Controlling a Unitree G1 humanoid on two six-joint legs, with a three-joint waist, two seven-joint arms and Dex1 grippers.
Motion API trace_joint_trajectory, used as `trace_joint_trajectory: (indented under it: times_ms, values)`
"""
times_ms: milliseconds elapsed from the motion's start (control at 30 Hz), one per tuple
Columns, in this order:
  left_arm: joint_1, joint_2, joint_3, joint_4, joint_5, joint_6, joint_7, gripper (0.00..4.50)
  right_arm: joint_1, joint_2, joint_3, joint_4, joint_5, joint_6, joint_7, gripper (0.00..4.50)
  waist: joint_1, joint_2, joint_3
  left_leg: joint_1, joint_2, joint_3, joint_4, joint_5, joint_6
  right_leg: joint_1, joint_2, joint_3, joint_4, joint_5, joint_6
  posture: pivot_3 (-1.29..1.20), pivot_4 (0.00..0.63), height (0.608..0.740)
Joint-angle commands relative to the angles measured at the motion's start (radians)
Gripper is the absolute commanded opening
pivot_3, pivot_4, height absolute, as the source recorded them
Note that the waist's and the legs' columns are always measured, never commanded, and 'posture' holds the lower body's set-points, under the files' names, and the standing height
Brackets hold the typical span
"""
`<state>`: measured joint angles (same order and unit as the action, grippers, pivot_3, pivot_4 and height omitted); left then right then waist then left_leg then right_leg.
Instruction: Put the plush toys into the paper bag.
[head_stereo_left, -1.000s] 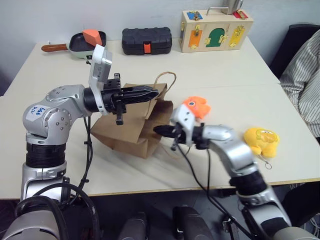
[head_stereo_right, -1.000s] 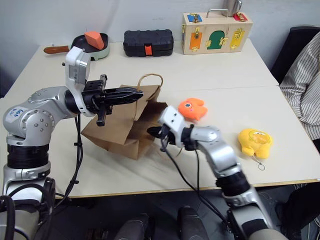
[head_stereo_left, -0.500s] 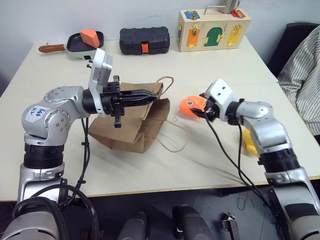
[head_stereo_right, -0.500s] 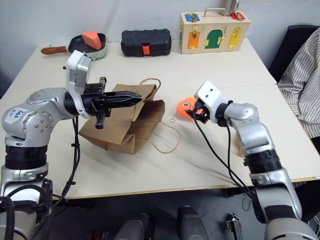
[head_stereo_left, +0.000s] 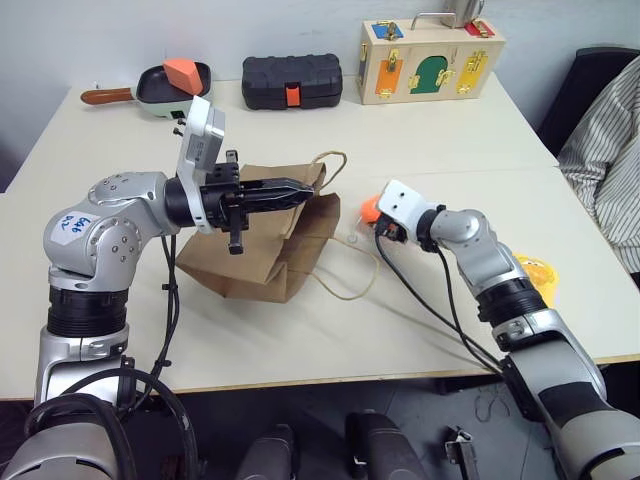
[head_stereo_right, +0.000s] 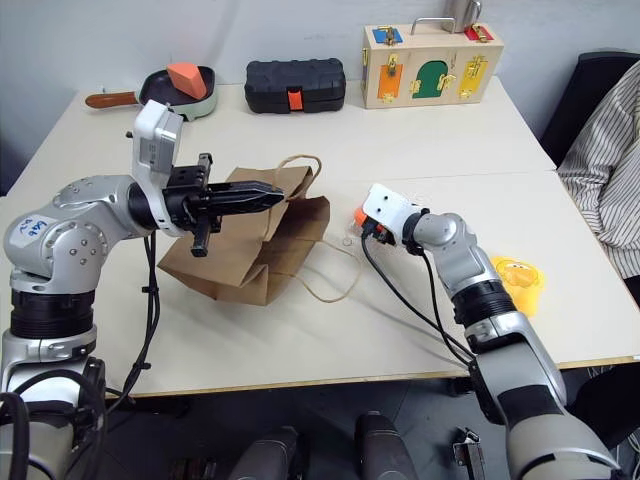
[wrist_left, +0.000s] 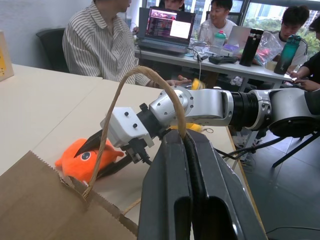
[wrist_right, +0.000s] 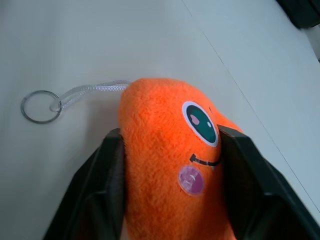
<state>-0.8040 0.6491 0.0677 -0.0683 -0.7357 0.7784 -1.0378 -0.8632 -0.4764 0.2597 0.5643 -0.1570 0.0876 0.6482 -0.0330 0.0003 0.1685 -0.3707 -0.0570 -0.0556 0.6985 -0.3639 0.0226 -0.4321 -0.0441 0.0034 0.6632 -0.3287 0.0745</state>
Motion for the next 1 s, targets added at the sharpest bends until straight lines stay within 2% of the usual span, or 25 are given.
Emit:
trace_joint_trajectory:
  times_ms: [33,100,167,300,433,600,767,1000]
  values:
    - [-0.01,0.009,0.027,-0.034,-0.011,-0.004,0.007,0.0,0.032,-0.051,-0.098,-0.114,0.071,0.028,0.037,1.14,0.002,0.0,0.0,0.0,0.0,0.0,0.0,0.0,0.0,0.0,0.0,0.0,0.0,0.0,0.0,0.0,0.15,0.74]
    - [-0.009,0.009,0.027,-0.035,-0.012,-0.003,0.007,0.0,0.053,-0.071,-0.175,-0.266,0.186,0.074,0.107,0.56,0.003,0.0,0.0,-0.001,0.0,0.0,0.0,0.0,0.0,0.0,0.0,0.0,0.0,0.0,0.0,0.0,0.15,0.74]
    - [-0.007,0.01,0.027,-0.034,-0.012,-0.003,0.005,0.0,0.071,-0.089,-0.226,-0.433,0.293,0.118,0.176,0.18,0.002,0.001,0.001,-0.002,0.0,0.0,0.0,0.0,0.0,-0.001,0.0,0.0,-0.001,0.0,0.0,0.0,0.15,0.74]
    - [-0.018,0.01,0.024,-0.02,-0.009,-0.004,-0.001,0.0,0.111,-0.116,-0.213,-0.682,0.385,0.16,0.271,0.14,-0.003,0.001,0.001,-0.001,0.0,0.0,0.0,0.0,0.0,-0.003,0.001,0.001,0.0,0.0,0.0,0.0,0.15,0.74]
    - [-0.042,-0.001,0.027,-0.002,-0.015,-0.002,0.003,0.0,0.171,-0.139,-0.058,-0.825,0.251,0.043,0.309,0.14,0.005,0.001,0.001,0.0,0.0,0.0,-0.001,0.0,0.0,-0.002,0.001,0.001,0.0,0.0,0.0,0.0,0.15,0.74]
    - [-0.086,-0.017,0.073,0.027,-0.064,0.042,0.035,0.0,0.202,-0.114,0.003,-0.804,0.151,-0.074,0.258,0.14,0.013,0.0,0.001,-0.001,-0.001,-0.001,0.001,0.0,0.0,-0.003,0.0,0.001,0.0,0.0,0.0,0.0,0.15,0.74]
    - [-0.078,-0.019,0.075,0.006,-0.075,0.059,0.043,0.0,0.162,-0.091,0.07,-0.731,0.032,-0.228,0.235,0.14,0.005,0.0,0.001,-0.001,-0.001,-0.001,0.0,0.0,0.0,-0.003,0.0,0.001,0.0,0.0,0.0,0.0,0.15,0.74]
    - [-0.078,-0.032,0.064,-0.018,-0.094,0.076,0.04,0.0,0.059,-0.016,0.199,-0.493,-0.098,-0.433,0.238,0.14,-0.002,0.0,0.001,-0.001,-0.001,0.0,0.001,0.0,-0.001,-0.006,0.0,0.001,0.001,0.0,0.0,0.0,0.15,0.74]
